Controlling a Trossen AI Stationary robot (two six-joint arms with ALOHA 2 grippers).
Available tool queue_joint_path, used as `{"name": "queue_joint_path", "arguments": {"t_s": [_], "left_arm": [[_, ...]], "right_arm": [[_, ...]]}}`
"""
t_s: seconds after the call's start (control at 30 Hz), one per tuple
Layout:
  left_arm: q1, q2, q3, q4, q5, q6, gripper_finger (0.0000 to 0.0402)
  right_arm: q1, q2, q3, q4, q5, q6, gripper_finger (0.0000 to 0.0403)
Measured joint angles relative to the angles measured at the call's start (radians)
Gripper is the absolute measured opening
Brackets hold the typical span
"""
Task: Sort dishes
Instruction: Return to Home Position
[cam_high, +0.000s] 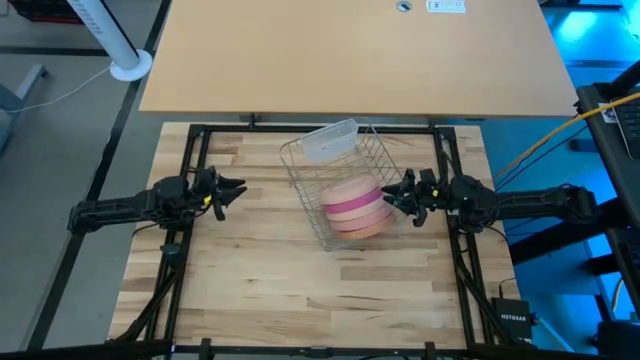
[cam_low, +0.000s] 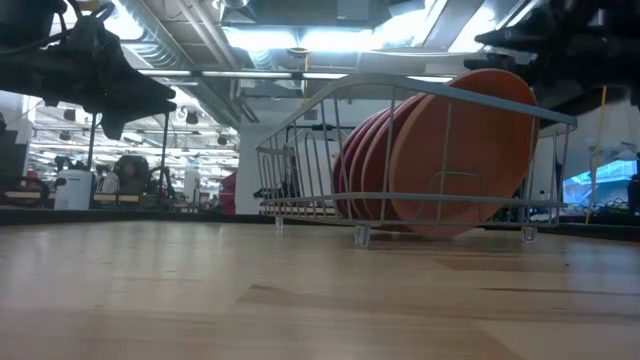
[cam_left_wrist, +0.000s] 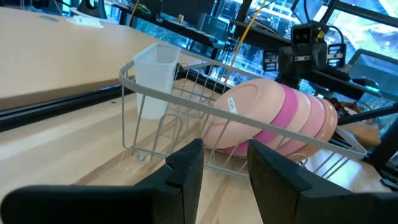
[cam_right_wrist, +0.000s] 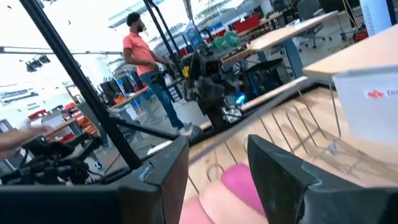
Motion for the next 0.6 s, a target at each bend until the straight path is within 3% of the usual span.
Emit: {"name": "queue_joint_path", "arguments": {"t_s": [0.3,0.6], "left_arm": [[0.0,0.0,0.0,-0.001,0.0,0.0,0.0115],[0.0,0.001,0.0,-0.002,0.0,0.0,0.0115]], "right_arm": [[0.0,-0.094,-0.092,0.03,-0.063,0.007,0.017],[-0.001,-0.248,-0.114,0.017,-0.285,0.014,0.017]]}}
